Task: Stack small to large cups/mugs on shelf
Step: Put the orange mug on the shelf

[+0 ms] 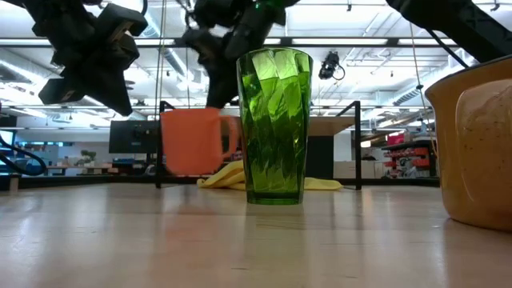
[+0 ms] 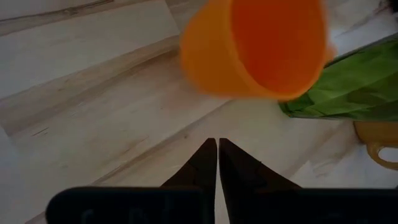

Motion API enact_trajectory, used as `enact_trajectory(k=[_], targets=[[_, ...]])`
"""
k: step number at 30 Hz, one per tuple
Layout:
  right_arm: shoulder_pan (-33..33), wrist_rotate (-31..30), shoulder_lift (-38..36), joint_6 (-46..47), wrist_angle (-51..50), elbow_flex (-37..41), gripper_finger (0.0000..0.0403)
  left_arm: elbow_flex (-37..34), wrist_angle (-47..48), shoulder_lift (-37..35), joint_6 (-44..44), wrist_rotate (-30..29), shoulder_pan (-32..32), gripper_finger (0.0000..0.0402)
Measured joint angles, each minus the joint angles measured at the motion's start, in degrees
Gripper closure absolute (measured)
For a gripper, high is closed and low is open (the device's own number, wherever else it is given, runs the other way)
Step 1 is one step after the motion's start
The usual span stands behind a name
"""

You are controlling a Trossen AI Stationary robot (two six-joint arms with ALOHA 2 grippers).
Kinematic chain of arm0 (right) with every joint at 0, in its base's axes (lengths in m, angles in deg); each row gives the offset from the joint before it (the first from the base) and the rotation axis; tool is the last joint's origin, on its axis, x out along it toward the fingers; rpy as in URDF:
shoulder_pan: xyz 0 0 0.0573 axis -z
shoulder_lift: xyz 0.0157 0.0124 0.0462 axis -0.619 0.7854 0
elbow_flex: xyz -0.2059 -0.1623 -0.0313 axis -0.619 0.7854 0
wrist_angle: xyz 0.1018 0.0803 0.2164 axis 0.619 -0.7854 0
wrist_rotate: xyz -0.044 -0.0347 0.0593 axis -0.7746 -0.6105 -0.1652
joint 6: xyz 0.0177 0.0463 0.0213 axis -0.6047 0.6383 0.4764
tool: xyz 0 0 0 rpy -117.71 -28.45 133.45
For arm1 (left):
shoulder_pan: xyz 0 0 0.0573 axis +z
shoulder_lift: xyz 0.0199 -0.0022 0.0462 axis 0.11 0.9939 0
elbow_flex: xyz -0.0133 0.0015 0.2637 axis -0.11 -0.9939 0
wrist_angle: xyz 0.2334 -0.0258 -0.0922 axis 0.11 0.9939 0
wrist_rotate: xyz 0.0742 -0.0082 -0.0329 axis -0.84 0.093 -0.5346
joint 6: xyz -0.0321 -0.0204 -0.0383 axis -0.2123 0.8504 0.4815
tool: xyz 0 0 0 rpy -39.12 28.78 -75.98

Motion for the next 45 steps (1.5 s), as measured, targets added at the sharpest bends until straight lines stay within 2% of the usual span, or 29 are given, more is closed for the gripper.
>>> enact_trajectory(k=[6,13,22,26,28,31,37,45], targets=[[0.89,-0.04,-0.23,-0.95,-4.72,-7.56,0.0402,0.0,-0.08,-0.49,-0.82,-0.04,0.0,0.0385],[3.7,-0.63,-2.48,-0.6,-8.43,-7.38,0.0402,0.0,-0.35,-0.49,-1.29,-0.07,0.0,0.039],[5.63,4.86,-2.56,-0.54,-8.44,-7.42,0.0402,0.0,-0.88,-0.47,-1.44,-0.08,0.0,0.0378],[4.71,4.76,-2.22,-2.15,-10.04,-7.44,0.0402,0.0,-0.8,-0.47,-1.38,-0.14,0.0,0.0388],[4.41,2.42,-2.12,-3.56,-10.59,-7.42,0.0402,0.0,-0.29,-0.47,-1.38,-2.5,0.43,0.0391],[4.65,0.29,-2.12,-4.67,-12.71,-7.44,0.039,0.0,0.03,-0.25,-1.4,-5.6,3.54,0.0392],[5.01,-4.28,-2.27,-5.93,-21.34,-7.44,0.0347,0.01,-0.03,-0.2,-3.99,-4.92,5.68,0.0374],[2.43,-4.3,-2.29,-5.12,-17.19,-7.44,0.0293,0.02,-0.82,-0.2,-6.83,-4.61,7.56,0.0379]])
